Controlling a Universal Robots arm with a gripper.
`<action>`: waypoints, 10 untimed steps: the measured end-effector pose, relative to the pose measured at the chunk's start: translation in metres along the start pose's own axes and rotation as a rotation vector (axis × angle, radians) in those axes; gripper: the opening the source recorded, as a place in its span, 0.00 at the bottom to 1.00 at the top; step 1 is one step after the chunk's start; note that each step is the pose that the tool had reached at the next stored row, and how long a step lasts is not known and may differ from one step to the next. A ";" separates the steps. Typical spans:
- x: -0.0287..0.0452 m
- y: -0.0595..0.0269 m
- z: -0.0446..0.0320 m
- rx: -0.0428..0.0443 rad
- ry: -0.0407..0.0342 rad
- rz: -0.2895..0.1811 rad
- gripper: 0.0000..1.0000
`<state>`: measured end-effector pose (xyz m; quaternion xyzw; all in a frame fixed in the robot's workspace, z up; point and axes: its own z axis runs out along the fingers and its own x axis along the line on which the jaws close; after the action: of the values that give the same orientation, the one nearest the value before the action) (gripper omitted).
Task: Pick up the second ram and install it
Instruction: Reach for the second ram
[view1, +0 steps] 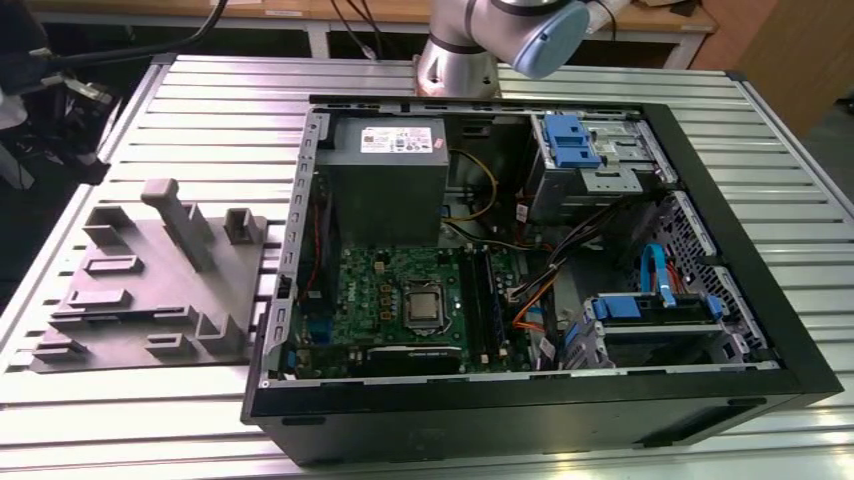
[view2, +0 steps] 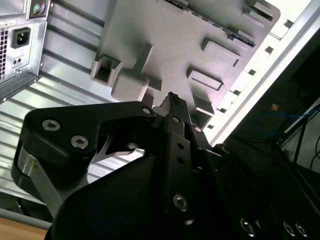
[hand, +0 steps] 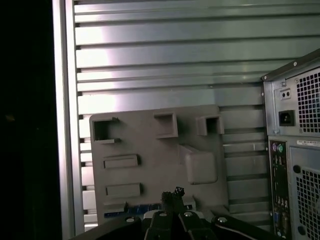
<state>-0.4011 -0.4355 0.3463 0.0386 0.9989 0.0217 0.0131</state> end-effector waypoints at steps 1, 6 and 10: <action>0.0000 -0.0013 0.0018 -0.0001 -0.0001 0.000 0.10; 0.0011 -0.0079 0.0106 0.0000 0.0001 0.000 0.10; 0.0038 -0.0132 0.0176 0.0000 0.0001 0.000 0.10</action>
<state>-0.4054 -0.4476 0.3280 0.0386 0.9989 0.0217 0.0130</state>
